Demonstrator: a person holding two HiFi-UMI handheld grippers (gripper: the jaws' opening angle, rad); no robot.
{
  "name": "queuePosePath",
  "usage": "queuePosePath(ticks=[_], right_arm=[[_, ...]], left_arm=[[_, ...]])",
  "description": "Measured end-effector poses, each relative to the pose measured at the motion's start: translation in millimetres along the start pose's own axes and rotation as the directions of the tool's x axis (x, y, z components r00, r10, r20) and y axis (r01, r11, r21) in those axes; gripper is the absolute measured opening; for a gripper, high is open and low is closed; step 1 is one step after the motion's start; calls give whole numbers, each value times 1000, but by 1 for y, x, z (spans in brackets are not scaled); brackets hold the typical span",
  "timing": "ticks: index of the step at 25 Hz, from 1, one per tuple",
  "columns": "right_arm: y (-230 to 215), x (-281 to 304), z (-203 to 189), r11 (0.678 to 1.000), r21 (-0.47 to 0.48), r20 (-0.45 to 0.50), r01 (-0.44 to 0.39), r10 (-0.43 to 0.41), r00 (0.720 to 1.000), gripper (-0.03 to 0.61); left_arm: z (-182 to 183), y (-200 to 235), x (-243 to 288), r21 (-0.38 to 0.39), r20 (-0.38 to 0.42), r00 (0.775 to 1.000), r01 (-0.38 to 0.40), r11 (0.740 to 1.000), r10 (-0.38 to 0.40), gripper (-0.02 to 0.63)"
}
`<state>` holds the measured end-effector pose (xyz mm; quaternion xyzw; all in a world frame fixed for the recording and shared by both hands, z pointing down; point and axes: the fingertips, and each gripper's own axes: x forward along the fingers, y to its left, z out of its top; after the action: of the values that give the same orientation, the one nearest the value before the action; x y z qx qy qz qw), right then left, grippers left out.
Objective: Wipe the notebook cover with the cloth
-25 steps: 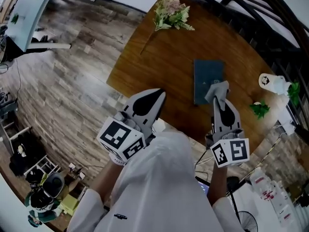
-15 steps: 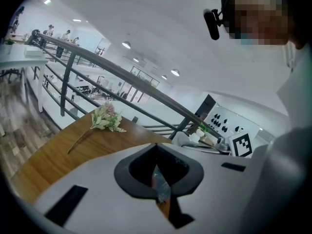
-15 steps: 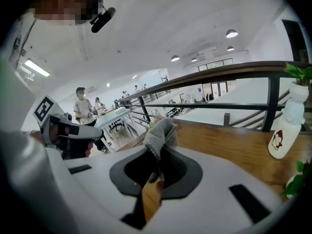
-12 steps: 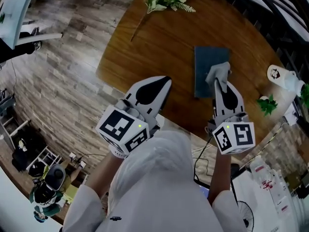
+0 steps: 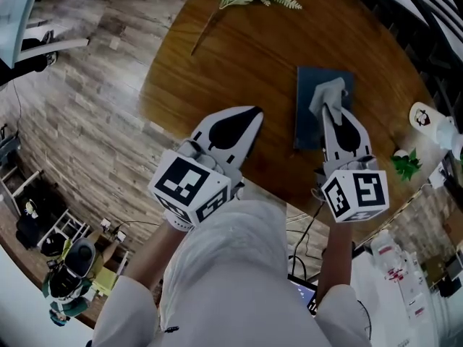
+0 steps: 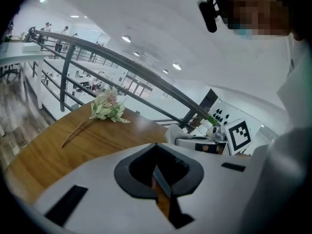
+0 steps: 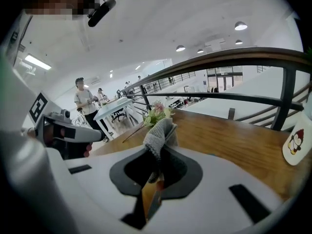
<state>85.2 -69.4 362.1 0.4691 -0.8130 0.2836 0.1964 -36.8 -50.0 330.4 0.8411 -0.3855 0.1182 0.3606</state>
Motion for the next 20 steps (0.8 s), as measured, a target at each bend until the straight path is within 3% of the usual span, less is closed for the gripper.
queuePosePath(ticks=[5, 20], right_arm=[[-9, 22, -16, 998, -55, -89, -30, 25, 996, 34], [-25, 72, -48, 992, -112, -234, -63, 35, 972, 34]], left_arm=[[-9, 6, 15, -3, -7, 1000, -7, 1000, 7, 18], [-32, 26, 38, -32, -34, 999, -18, 999, 17, 18]])
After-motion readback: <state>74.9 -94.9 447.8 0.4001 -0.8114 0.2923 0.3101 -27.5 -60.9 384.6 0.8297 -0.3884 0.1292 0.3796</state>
